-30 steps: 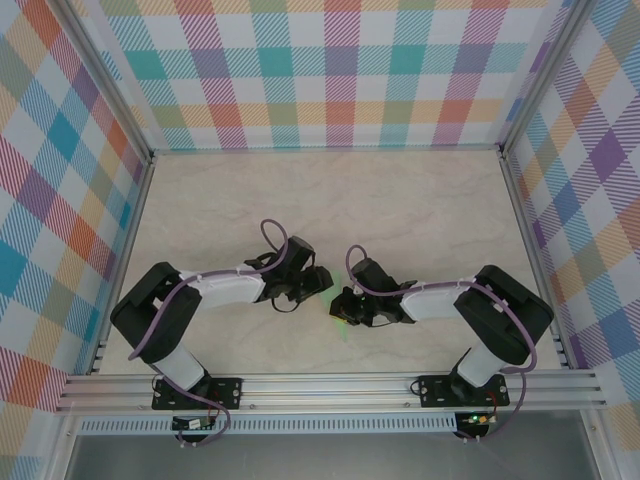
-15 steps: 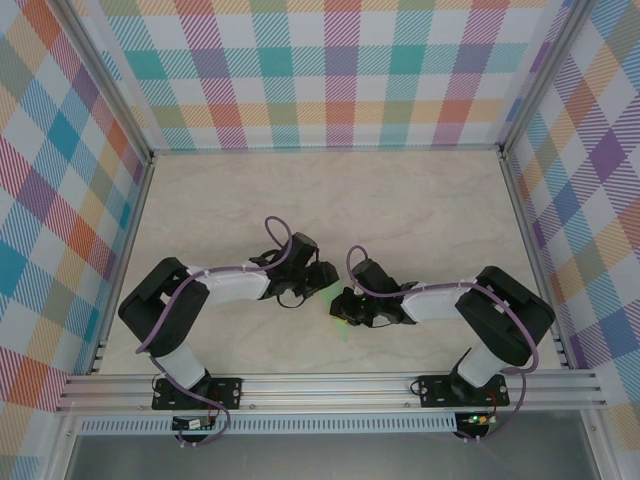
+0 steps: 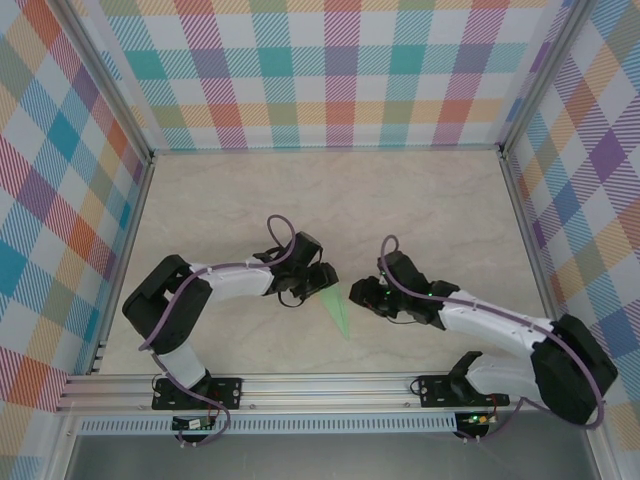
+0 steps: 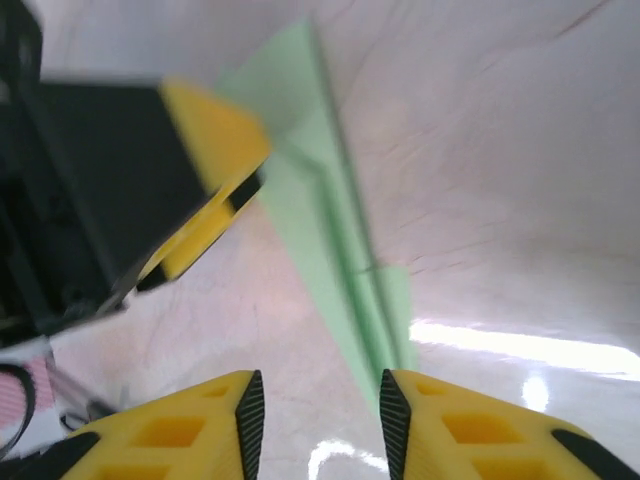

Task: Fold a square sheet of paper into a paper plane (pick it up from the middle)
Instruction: Fold the wing for the fifth time at the center of the table, then turn over the paper plane at the center of the table.

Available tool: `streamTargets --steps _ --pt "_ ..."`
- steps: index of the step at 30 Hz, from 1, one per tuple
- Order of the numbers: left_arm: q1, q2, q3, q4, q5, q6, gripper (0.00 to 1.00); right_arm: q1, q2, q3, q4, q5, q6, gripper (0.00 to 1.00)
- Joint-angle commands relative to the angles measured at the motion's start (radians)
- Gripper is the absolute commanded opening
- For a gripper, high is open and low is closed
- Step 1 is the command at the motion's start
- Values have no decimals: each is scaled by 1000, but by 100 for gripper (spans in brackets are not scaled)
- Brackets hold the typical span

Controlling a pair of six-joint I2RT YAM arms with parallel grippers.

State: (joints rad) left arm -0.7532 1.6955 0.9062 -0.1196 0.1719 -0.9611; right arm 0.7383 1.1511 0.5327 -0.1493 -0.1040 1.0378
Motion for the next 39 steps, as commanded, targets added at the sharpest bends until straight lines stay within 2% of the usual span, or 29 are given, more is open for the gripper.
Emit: streamTargets --steps 1,4,6,13,24,39 --pt "-30 -44 132 -278 -69 64 55 -59 -64 -68 -177 73 -25 42" --pt "-56 -21 221 -463 -150 65 57 -74 -120 -115 -156 72 -15 45" --pt "-70 5 257 -528 -171 54 57 -75 -147 -136 -142 72 -6 46" --pt "-106 121 383 -637 -202 35 58 -74 -176 -154 -74 22 -40 51" --pt "-109 220 463 -673 -192 47 59 -74 -85 -102 -37 -73 -110 55" --pt "-109 110 337 -587 -172 35 52 -63 138 -8 52 -173 -141 56"
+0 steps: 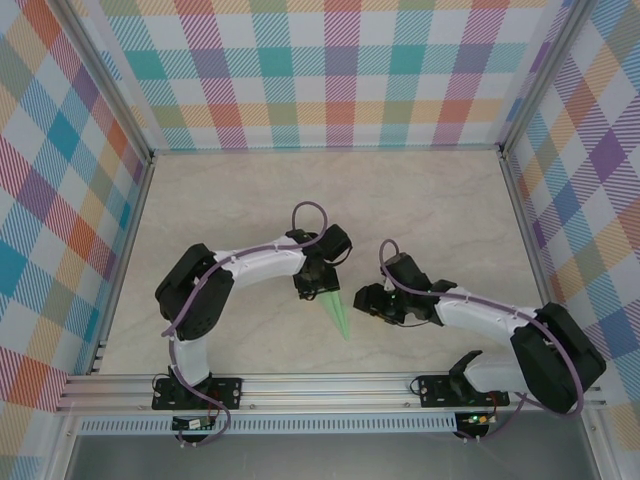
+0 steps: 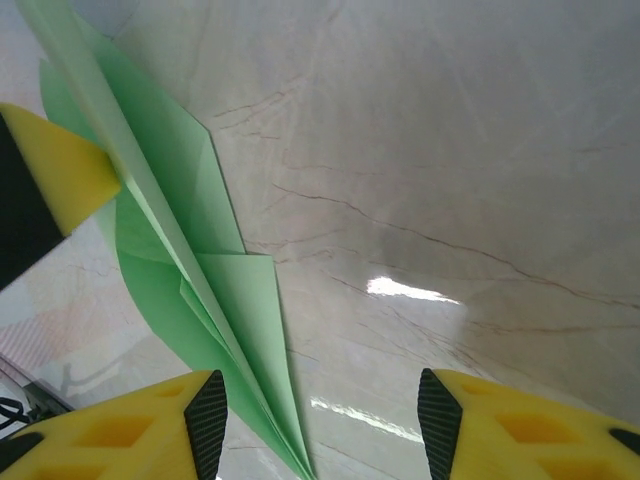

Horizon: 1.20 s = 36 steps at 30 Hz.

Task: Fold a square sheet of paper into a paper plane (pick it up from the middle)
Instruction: Turn over the paper plane at the center of the table.

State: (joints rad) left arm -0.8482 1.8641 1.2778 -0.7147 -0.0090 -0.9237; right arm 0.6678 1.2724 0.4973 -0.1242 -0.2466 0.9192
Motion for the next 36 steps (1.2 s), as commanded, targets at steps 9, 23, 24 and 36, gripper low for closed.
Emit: streamTargets --steps 9,23,24,36 --pt "-13 -124 -110 36 -3 -10 45 46 78 69 61 -65 -45 57" --pt "-14 -148 -141 43 -15 -10 37 66 206 144 65 -73 -88 62" --pt "-13 -149 -142 42 -18 -10 37 65 213 146 80 -89 -93 62" --pt "-13 -155 -156 49 -17 -13 36 90 294 194 126 -160 -125 55"
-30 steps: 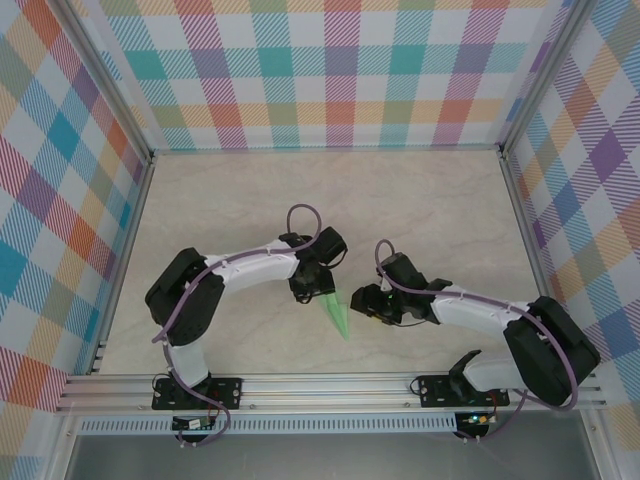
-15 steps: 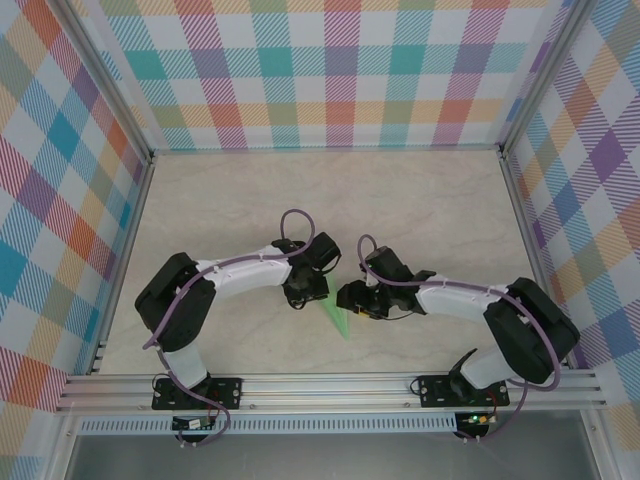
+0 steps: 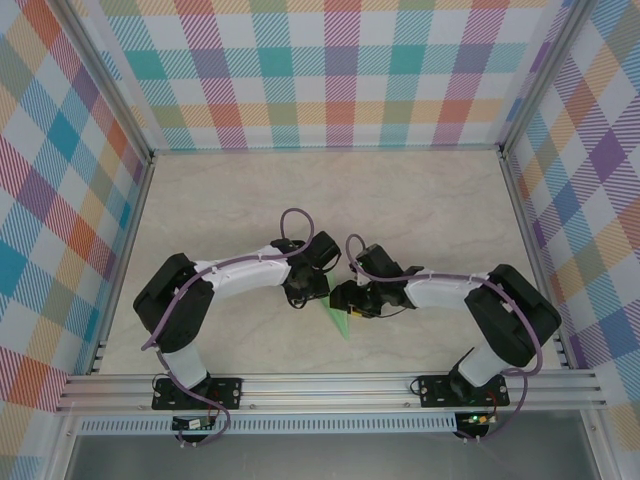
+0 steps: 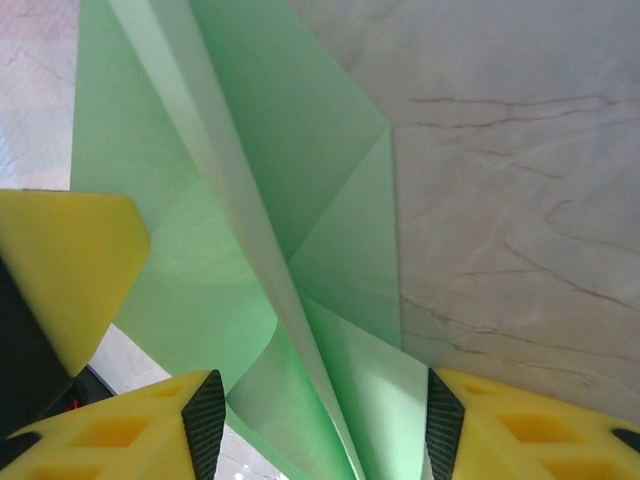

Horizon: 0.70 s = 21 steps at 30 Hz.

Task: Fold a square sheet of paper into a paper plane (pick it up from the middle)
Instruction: Turn over the paper plane at the center of the table.

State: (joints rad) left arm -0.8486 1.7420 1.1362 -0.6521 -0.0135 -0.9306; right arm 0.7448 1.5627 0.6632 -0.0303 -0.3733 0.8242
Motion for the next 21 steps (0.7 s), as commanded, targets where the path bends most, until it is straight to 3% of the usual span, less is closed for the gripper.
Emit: streamTargets --steps 1,8,16,21 --pt "-12 -34 -15 -13 -13 -7 36 18 2 29 31 -31 -34 55" --pt "-13 -41 -24 -12 -17 -10 36 39 0 39 3 1 -55 52" --pt "-13 -50 -29 -11 -23 -14 36 77 27 91 -72 79 -88 38" --pt "-13 -62 -36 -11 -28 -15 36 90 58 117 -90 101 -92 35"
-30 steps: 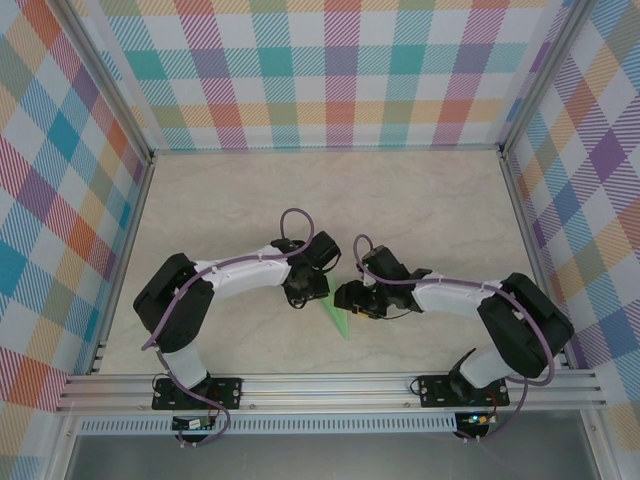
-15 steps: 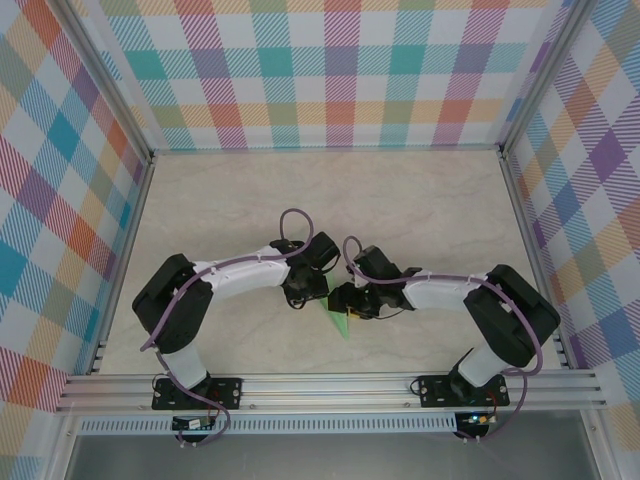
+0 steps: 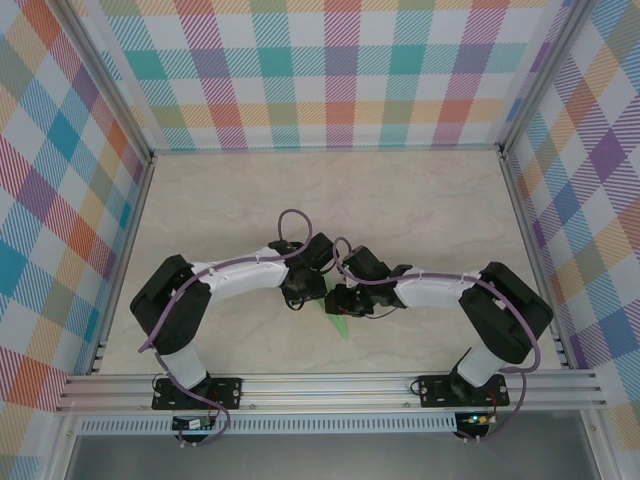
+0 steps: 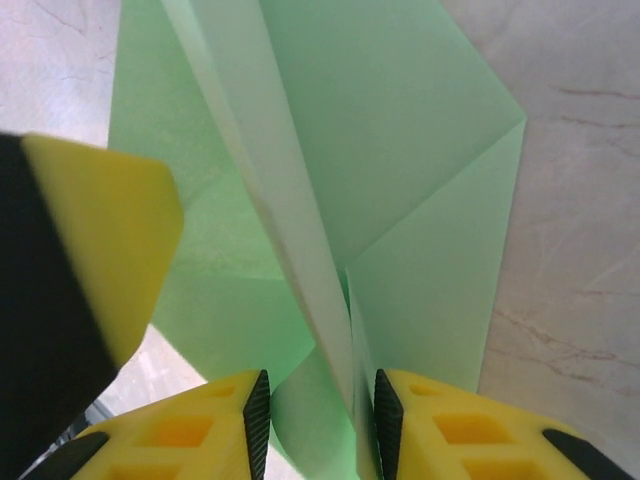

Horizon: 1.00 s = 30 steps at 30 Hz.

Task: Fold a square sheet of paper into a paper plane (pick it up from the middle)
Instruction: Turn over the paper plane at the center of the table.

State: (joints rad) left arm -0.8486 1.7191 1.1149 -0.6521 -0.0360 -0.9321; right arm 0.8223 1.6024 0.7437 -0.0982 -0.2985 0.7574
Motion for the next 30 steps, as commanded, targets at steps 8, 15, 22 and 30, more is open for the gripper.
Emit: streamTargets --steps 8,15,22,30 --pt "-12 -49 -29 -7 -7 -20 36 21 35 55 -44 45 -40 31" --pt "-13 -53 -28 -6 -8 -19 36 26 4 38 -25 23 -78 47" --pt "-13 -53 -34 -6 -10 -24 35 26 -33 18 -14 13 -123 49" --pt "-12 -53 -33 -4 -9 -25 35 31 -27 15 7 0 -144 53"
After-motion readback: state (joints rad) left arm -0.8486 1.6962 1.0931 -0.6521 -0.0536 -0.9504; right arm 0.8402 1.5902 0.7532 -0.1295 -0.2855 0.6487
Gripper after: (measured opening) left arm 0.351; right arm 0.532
